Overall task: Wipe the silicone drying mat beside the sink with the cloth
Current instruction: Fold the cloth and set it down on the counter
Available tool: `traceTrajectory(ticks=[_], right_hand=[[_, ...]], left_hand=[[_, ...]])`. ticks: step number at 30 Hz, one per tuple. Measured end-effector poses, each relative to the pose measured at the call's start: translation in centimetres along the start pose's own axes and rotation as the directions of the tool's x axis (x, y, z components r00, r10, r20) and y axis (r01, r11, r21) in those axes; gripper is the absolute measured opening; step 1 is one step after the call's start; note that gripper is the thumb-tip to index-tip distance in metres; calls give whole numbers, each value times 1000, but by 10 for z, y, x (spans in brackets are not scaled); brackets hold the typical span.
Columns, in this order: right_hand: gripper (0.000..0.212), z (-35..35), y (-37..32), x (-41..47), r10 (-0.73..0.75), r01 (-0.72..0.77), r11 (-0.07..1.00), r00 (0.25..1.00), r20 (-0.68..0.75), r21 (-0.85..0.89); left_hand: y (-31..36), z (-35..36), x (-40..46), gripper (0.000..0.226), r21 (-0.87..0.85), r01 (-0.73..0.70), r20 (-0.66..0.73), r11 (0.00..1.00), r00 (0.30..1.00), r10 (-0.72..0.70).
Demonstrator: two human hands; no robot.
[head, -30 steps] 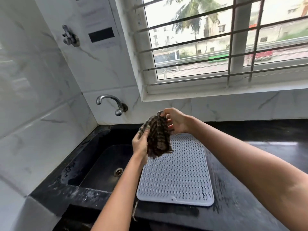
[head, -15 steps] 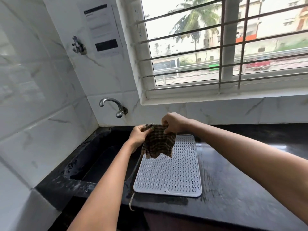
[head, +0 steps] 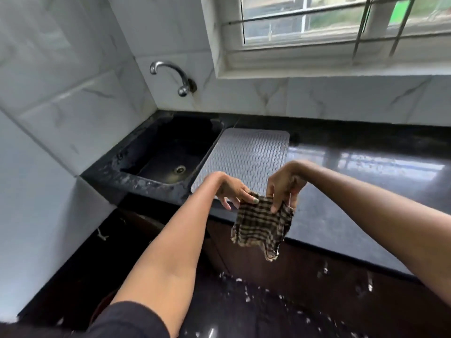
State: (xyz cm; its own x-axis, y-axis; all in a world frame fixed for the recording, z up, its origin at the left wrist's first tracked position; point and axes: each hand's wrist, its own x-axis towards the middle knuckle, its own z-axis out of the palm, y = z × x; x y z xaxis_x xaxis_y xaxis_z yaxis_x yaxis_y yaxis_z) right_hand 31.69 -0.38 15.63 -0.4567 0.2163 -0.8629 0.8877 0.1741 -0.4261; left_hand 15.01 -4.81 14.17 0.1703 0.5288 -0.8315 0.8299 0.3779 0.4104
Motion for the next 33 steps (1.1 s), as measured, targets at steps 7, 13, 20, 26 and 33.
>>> traceTrajectory(ticks=[7, 13, 20, 26, 33], right_hand=[[31, 23, 82, 33, 129, -125, 990, 989, -74, 60], [25, 26, 114, 38, -91, -174, 961, 528, -844, -213], [29, 119, 93, 66, -204, 123, 974, 116, -972, -189], [76, 162, 119, 106, -250, -155, 940, 296, -922, -305], [82, 159, 117, 102, -251, -166, 933, 335, -908, -320]], left_hand=[[25, 55, 65, 24, 23, -44, -71, 999, 996, 45], [44, 71, 98, 19, -10, -339, -657, 941, 711, 250], [30, 110, 82, 19, 430, -274, -773, 860, 380, 507], [-28, 160, 120, 66, 711, -227, -510, 665, 485, 711], [-31, 153, 122, 70, 721, -195, -427, 665, 631, 648]])
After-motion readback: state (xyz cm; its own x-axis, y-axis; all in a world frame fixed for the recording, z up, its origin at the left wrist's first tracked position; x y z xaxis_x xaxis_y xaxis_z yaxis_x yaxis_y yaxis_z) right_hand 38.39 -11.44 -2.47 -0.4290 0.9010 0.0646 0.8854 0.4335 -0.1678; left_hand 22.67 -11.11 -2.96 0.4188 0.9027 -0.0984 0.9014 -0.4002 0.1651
